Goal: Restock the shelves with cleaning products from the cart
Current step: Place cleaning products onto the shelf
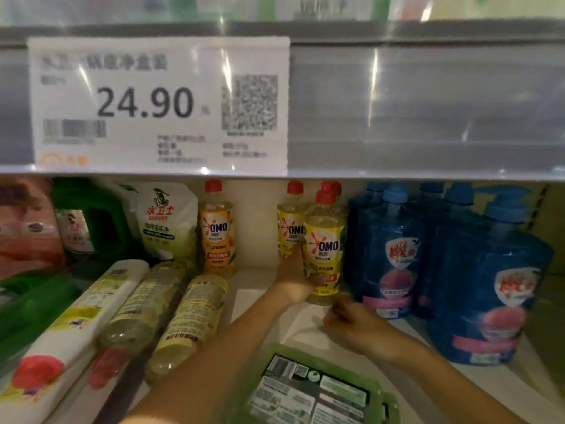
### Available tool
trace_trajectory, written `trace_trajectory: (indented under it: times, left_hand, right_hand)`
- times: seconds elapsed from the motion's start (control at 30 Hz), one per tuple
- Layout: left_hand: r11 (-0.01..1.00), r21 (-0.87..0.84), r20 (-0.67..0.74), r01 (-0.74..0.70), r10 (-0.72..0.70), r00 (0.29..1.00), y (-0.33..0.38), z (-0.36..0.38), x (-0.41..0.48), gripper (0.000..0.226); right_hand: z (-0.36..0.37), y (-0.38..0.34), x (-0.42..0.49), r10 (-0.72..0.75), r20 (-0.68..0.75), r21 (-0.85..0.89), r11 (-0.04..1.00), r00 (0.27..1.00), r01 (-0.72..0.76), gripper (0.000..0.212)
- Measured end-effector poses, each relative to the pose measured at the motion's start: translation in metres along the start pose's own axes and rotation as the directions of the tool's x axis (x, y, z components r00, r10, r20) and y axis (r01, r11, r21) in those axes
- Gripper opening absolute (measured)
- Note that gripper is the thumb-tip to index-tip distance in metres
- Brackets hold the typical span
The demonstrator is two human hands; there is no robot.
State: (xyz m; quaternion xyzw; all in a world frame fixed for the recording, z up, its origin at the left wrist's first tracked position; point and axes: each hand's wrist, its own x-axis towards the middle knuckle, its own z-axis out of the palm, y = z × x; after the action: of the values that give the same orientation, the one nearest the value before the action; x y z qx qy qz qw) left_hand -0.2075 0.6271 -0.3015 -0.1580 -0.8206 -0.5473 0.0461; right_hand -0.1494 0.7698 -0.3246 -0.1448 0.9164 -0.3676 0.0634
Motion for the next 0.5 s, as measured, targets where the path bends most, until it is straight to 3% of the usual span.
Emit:
trace_trajectory:
  times: [0.1,0.17,0.37,0.5]
  left_hand:
    - [0.999,0.015,0.029,-0.032,0.031,0.999,0.004,0.008,0.003,0.065]
    - [0.998,0.033,0.07,-0.051,0.049,0.996,0.007,0.011,0.004,0.059]
    - [0.999,0.04,0.067,0.004,-0.007,0.998,0.013,0.013,0.001,0.07]
    - [0.991,0.106,0.132,0.081,-0.095,0.987,0.017,-0.001,-0.005,0.07]
  right_hand:
    - [0.002,-0.002,-0.001,-0.021,0.169,-0.133,0.99,0.985,0.044,0.05]
    - [-0.001,-0.004,-0.002,-0.009,0.227,-0.226,0.972,0.974,0.062,0.05]
    - [-0.003,-0.006,-0.004,-0.019,0.219,-0.398,0.911,0.976,0.107,0.014]
    - [0.004,-0.004,-0.005,-0.048,0.193,-0.458,0.879,0.98,0.133,0.021]
